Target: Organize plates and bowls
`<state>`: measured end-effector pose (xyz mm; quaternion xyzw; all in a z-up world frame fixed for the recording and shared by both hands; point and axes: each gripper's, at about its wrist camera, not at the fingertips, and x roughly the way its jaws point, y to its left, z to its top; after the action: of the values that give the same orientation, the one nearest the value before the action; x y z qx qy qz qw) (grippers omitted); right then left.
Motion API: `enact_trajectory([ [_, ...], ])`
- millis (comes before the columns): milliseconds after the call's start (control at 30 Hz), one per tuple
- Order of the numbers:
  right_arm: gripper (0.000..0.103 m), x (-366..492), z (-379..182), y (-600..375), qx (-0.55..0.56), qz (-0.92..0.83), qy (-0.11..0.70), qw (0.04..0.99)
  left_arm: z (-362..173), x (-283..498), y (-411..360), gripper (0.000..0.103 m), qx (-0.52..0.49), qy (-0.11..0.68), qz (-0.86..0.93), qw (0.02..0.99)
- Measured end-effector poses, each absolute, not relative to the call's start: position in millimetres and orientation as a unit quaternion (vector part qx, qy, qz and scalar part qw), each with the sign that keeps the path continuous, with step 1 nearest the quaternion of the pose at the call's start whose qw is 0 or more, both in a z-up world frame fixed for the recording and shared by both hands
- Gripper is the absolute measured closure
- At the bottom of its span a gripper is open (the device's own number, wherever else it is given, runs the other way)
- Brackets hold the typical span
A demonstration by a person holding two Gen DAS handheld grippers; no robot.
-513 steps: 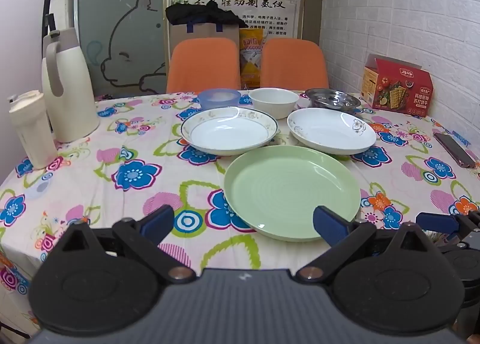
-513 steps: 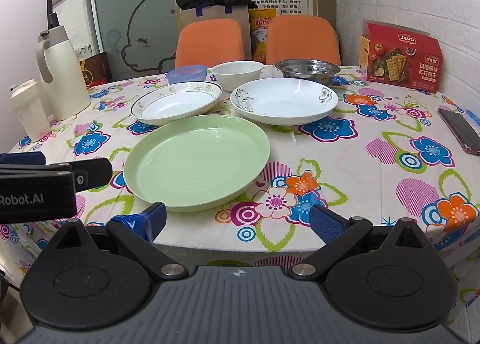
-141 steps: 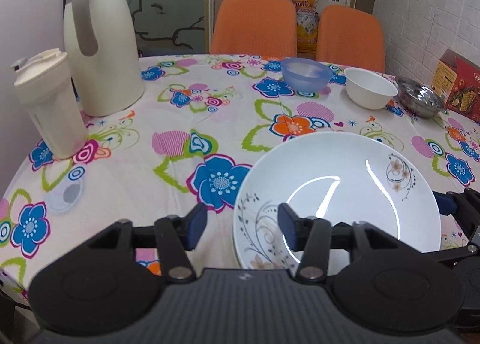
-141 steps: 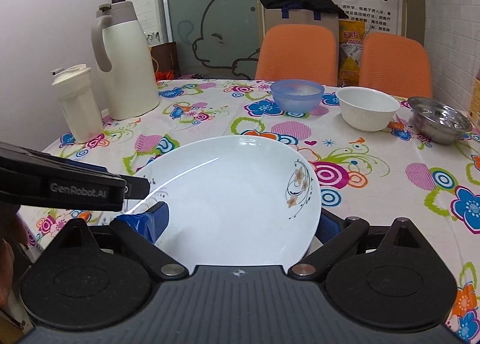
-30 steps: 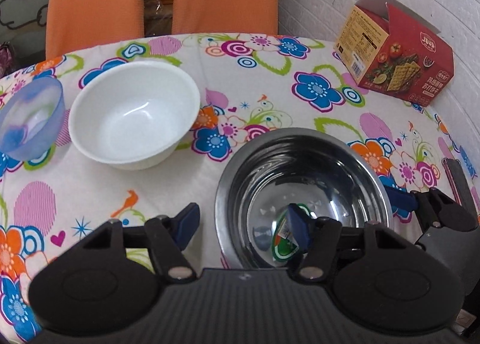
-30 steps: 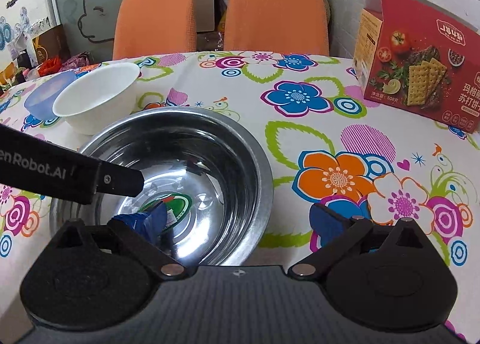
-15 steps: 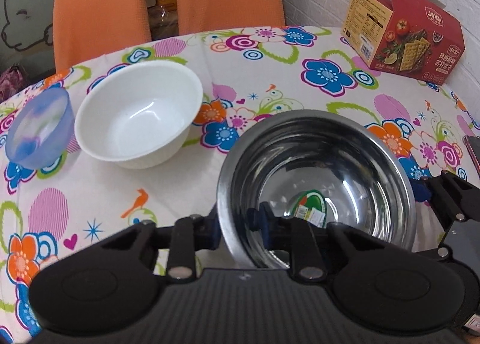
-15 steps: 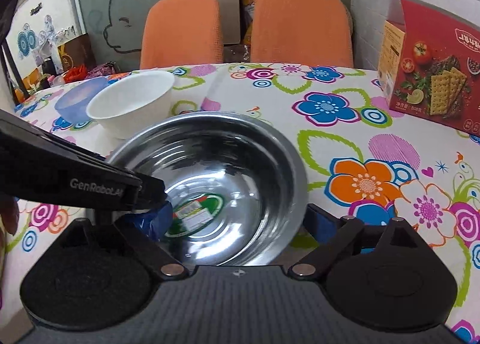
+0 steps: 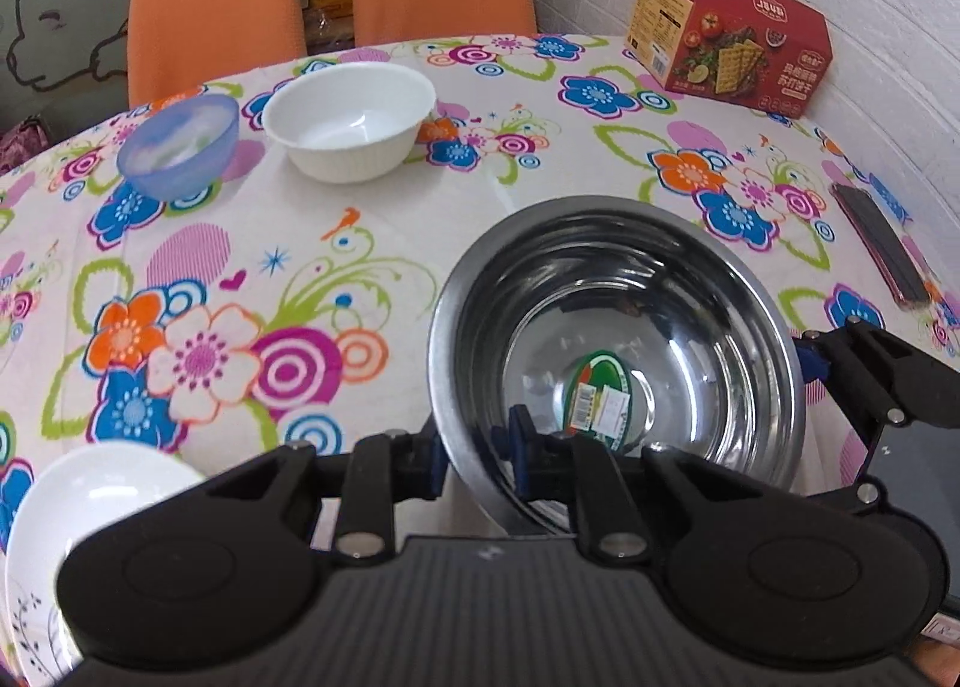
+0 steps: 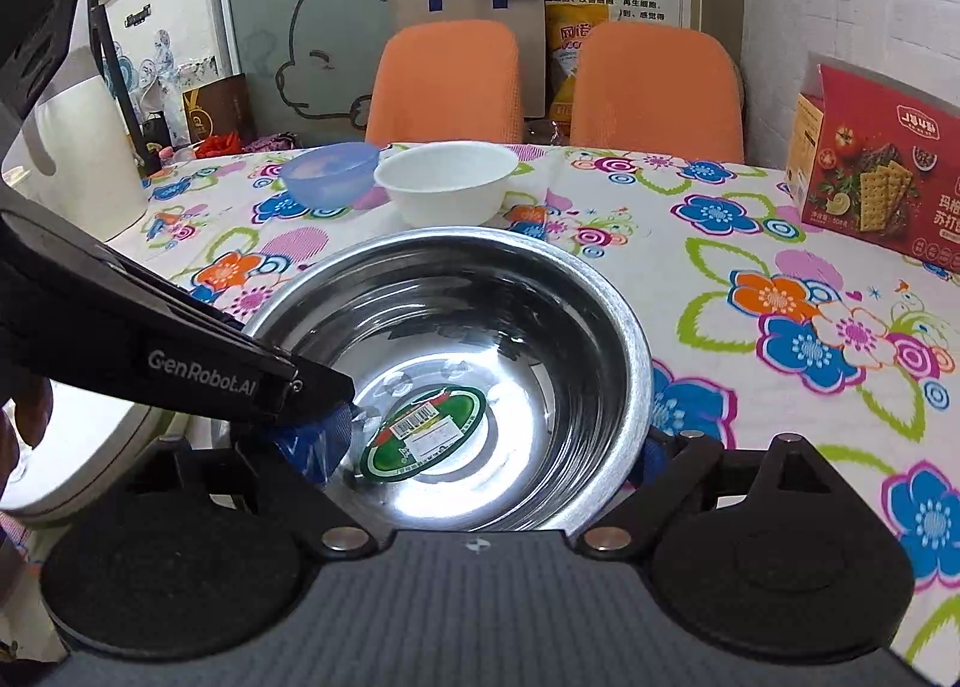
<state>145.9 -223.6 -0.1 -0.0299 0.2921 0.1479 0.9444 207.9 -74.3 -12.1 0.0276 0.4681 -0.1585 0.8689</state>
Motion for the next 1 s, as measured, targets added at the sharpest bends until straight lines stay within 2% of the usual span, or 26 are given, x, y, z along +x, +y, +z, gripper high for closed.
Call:
enact_trajectory([
  [167, 0.023, 127.0, -6.2, -215.2, -0.007, 0.155, 0.293, 0.944, -19.0, 182.7, -64.0, 0.091, 0.041, 0.456, -0.153, 0.876],
  [500, 0.024, 139.2, -19.3, -214.2, 0.01, 0.156, 0.318, 0.935, -33.6, 189.9, -65.3, 0.091, 0.05, 0.448, -0.137, 0.882],
  [533, 0.024, 139.5, -19.2, -214.9, 0.013, 0.156, 0.318, 0.935, -33.7, 191.0, -64.3, 0.088, 0.048, 0.448, -0.137, 0.882],
  [567, 0.024, 139.4, -18.3, -215.7, 0.015, 0.154, 0.319, 0.935, -33.5, 192.1, -62.0, 0.072, 0.044, 0.447, -0.134, 0.884],
  [600, 0.024, 138.6, -16.6, -216.7, 0.016, 0.15, 0.318, 0.936, -32.2, 192.5, -60.0, 0.062, 0.041, 0.443, -0.128, 0.886],
  [633, 0.024, 137.6, -14.3, -218.2, 0.014, 0.146, 0.315, 0.938, -29.5, 192.1, -57.6, 0.039, 0.038, 0.437, -0.125, 0.89],
  [667, 0.024, 136.2, -11.6, -219.8, 0.011, 0.141, 0.312, 0.939, -25.3, 190.9, -54.8, 0.036, 0.035, 0.428, -0.12, 0.895],
  [1000, 0.023, 110.9, 32.0, -231.5, -0.024, 0.085, 0.235, 0.968, 15.2, 173.7, -41.9, 0.036, 0.013, 0.368, -0.124, 0.921],
])
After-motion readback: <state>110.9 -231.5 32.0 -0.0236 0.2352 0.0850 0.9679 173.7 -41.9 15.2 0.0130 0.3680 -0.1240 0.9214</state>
